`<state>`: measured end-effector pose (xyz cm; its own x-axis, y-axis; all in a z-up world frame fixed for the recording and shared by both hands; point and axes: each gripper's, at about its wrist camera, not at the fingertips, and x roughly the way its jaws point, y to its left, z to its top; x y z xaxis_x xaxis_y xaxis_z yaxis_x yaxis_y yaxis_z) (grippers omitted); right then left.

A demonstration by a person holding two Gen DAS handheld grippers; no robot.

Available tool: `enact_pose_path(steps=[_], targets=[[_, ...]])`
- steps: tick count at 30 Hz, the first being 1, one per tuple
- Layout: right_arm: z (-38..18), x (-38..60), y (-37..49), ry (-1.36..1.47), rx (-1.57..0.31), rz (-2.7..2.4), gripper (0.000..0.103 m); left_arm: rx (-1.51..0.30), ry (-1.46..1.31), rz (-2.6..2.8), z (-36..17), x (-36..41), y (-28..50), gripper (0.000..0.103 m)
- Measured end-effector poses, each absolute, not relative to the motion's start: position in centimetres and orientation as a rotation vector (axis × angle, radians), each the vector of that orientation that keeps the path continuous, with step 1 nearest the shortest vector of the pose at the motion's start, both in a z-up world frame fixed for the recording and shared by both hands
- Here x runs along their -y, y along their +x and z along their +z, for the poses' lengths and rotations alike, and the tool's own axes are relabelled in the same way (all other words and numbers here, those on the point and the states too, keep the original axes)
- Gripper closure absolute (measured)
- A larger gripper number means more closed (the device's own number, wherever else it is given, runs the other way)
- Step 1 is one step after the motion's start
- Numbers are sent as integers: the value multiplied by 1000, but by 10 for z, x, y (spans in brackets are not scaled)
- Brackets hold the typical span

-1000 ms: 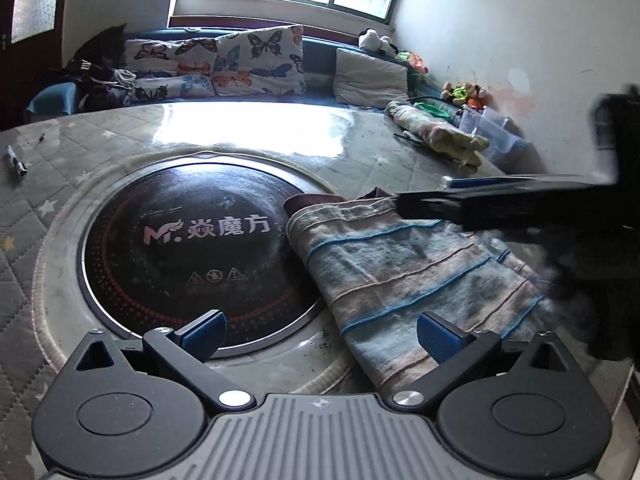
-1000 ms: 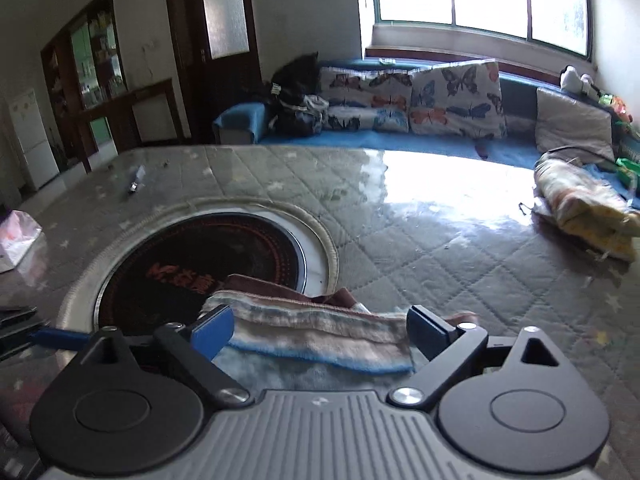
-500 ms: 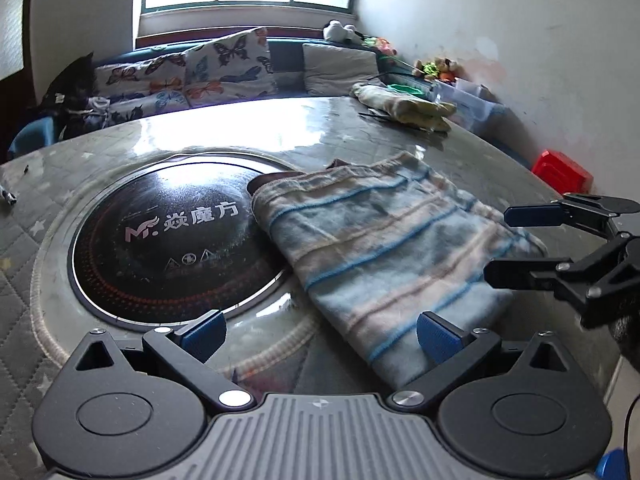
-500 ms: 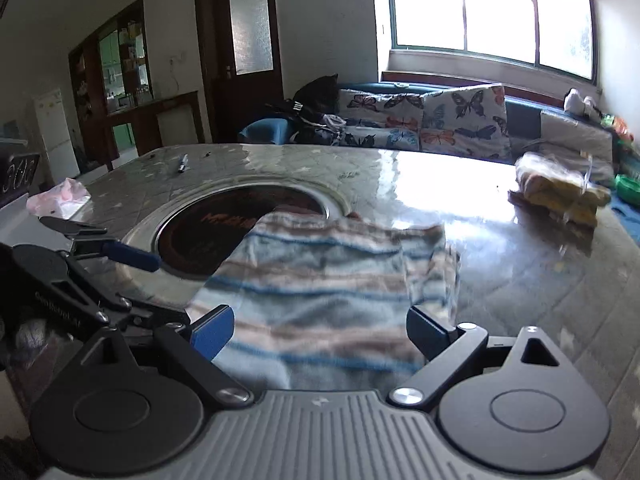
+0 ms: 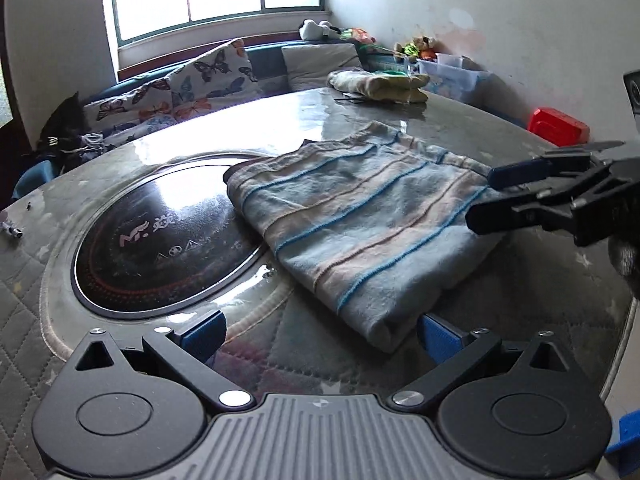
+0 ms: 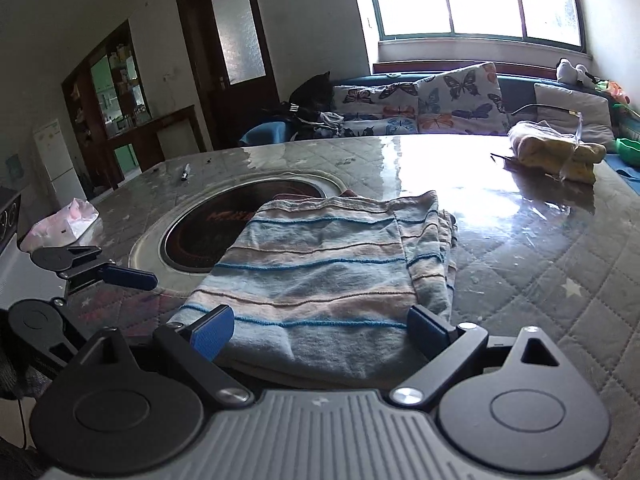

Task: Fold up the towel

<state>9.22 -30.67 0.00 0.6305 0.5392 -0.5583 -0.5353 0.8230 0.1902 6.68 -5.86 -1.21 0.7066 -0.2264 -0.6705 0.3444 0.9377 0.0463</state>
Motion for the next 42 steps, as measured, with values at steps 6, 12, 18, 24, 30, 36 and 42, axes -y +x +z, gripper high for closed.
enact_pose_path(steps=[6,12,18,24,30,36,42], targets=[[-2,303,92,5,-645,616,8,-695,229,-237,-16,59,64,0],[0,298,88,-5,-622,628,8,-699,227,-203,-17,58,63,0],[-11,298,88,-26,-662,603,8,-739,147,-145,-21,44,66,0],[-17,307,83,-16,-669,593,8,-776,71,-158,-21,29,67,0],[4,309,86,21,-632,613,8,-720,84,-225,0,19,62,0],[14,300,116,31,-621,635,9,-661,83,-229,13,22,69,0],[-8,298,139,53,-701,605,10,-679,102,-216,1,31,89,0]])
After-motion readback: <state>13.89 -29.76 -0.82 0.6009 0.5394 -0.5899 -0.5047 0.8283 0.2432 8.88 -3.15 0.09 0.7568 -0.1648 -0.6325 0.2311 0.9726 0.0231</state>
